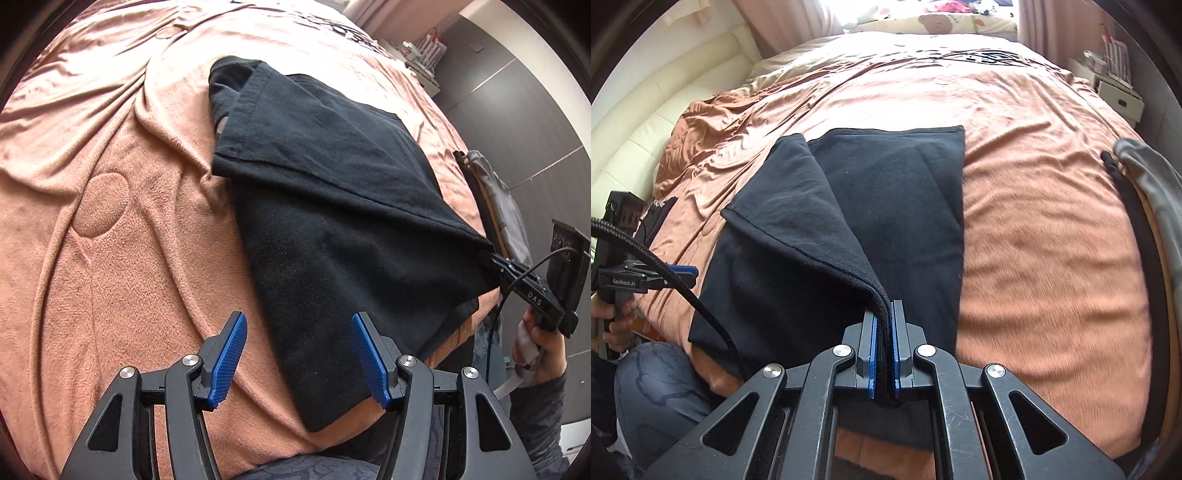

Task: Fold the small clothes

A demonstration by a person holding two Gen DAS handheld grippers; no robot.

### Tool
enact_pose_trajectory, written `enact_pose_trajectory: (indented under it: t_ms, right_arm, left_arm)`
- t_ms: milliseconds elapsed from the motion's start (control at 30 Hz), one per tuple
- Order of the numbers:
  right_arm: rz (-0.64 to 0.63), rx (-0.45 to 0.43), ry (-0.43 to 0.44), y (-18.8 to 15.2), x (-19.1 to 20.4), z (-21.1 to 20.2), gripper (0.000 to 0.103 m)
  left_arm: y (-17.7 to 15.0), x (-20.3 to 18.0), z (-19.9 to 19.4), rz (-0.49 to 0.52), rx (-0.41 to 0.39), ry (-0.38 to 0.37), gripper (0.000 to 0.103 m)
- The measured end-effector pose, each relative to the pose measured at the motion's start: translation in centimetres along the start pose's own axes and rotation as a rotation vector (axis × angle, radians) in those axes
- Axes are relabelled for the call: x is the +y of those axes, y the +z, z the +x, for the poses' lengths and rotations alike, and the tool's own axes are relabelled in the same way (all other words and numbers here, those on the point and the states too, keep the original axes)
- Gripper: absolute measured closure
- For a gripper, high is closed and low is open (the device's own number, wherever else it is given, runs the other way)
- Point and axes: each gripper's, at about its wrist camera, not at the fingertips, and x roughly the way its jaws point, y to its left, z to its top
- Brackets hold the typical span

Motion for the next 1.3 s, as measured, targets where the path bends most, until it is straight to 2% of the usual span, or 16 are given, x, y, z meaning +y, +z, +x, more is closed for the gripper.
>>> enact_pose_trajectory:
  t_ms: [200,367,500,600,667,733,767,900,1100,1167,1233,1300]
  right_arm:
    - [0.052,0.005,0.008,-2.1,-1.1,-0.9,0.101]
    - [0.075,0.023,-0.01,-3.4,-1.8,0.1,0.101]
    - [0.04,0.015,-0.045,-3.3,-1.1,0.5,0.1]
    - [0.022,0.05,-0.083,-3.1,-0.8,0.7,0.089]
    - [0.003,0.033,-0.109,-2.9,-0.4,0.2,0.071]
    - [-0.037,-0.019,-0.113,-2.7,0.5,-0.8,0.04]
    - [-0.059,-0.032,-0.106,-2.6,1.0,-1.0,0.037]
    - [-0.181,-0.018,-0.157,-1.9,3.6,-0.5,0.037]
    - [-0.302,-0.031,-0.135,0.0,7.2,1.4,0.037]
    - [-0.343,-0.026,-0.127,0.6,8.5,2.1,0.042]
    - [-0.386,-0.006,-0.122,1.3,9.7,3.3,0.057]
    - [-0.422,0.009,-0.119,2.2,10.9,4.4,0.06]
  left_arm:
    - [-0.2,-1.1,0.0,0.032,-0.004,0.012,0.042]
    - [-0.2,-1.5,0.8,0.043,0.011,0.03,0.048]
    - [-0.1,-1.1,0.9,0.027,0.006,0.03,0.049]
    - [0.1,-0.7,1.0,0.018,0.006,0.025,0.049]
    - [0.2,-0.1,1.0,0.005,0.002,0.016,0.049]
    - [0.5,0.5,0.8,-0.012,-0.014,0.004,0.049]
    - [0.6,0.8,0.6,-0.022,-0.023,-0.004,0.049]
    - [1.0,1.9,-0.1,-0.05,-0.054,-0.026,0.049]
    - [0.7,4.0,-0.9,-0.083,-0.084,-0.058,0.049]
    - [0.5,4.6,-1.1,-0.091,-0.096,-0.08,0.049]
    - [0.4,5.1,-1.3,-0.099,-0.109,-0.092,0.049]
    - [0.3,6.1,-1.5,-0.118,-0.122,-0.106,0.049]
